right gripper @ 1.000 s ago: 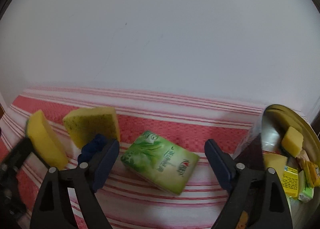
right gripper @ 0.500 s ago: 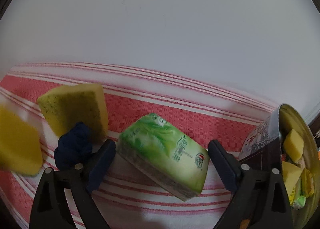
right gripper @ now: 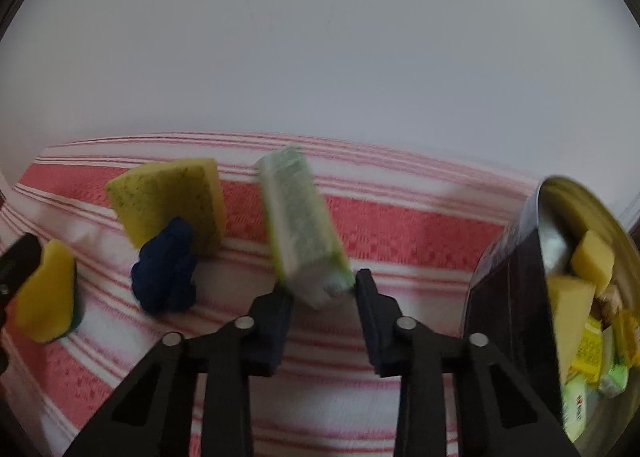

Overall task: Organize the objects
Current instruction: 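Grasp a plain yellow sponge with the left tool while the right grasps a green-backed sponge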

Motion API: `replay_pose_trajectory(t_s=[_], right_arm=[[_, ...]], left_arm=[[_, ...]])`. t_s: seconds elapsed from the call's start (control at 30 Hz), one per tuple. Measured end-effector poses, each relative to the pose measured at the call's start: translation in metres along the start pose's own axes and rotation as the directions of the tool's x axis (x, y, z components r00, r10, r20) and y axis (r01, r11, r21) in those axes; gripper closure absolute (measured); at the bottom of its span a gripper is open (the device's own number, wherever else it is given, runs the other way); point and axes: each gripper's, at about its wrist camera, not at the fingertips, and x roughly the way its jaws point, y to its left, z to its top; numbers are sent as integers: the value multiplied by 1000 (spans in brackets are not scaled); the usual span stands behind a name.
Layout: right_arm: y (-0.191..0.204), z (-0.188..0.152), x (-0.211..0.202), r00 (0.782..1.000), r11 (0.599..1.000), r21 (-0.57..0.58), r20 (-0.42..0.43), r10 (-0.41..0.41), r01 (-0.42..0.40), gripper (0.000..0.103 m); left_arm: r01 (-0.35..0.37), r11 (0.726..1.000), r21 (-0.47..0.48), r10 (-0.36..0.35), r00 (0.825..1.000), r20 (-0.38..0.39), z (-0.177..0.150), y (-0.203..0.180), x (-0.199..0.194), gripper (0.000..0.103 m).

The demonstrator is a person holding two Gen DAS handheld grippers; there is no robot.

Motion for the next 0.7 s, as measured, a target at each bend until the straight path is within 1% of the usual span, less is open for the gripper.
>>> replay_pose_trajectory(t_s=[0.13, 0.2, 0.23, 0.3, 0.33, 0.43, 0.47, 0.57, 0.63, 0.67, 0.7], right_arm=[[-6, -6, -14, 999, 1000, 21, 44, 8, -9, 72], [-9, -10, -22, 998, 1000, 27, 64, 9, -11, 73], [-10, -12, -26, 997, 1000, 29, 72, 8, -10, 73], [-12, -18, -35, 996, 999, 35, 90, 9, -13, 73], [-13, -21, -39, 995, 999, 40, 99, 10, -14, 73], [-18, -29, -54, 990, 998, 57, 138, 10, -18, 73], [-20, -32, -59, 988, 998, 60, 152, 7, -16, 73], [-22, -40, -73, 980, 998, 70, 197, -4, -10, 73], [-27, -51, -83, 974, 997, 72, 226, -8, -8, 73], [-29, -55, -90, 969, 998, 70, 246, -15, -3, 73], [-33, -46, -90, 965, 998, 67, 262, -23, 6, 73]], left_arm=[[-57, 998, 36, 60, 996, -62, -5, -4, 12, 1], [-72, 996, 47, 76, 993, -92, -8, -3, 19, 7], [-66, 997, 50, 70, 993, -100, -9, -3, 21, 10], [-26, 999, 46, 31, 992, -121, -11, -4, 25, 18], [-11, 999, 51, 17, 992, -129, -12, -5, 26, 25], [-5, 998, 65, 13, 992, -125, -14, -6, 28, 29], [8, 998, 58, 0, 992, -128, -13, -4, 27, 31], [54, 998, 16, -51, 990, -134, -12, 3, 26, 33], [74, 997, -7, -74, 991, -115, -10, 5, 23, 33], [81, 997, -14, -82, 993, -89, -8, 6, 18, 33], [82, 997, -13, -83, 994, -70, -7, 6, 14, 33]])
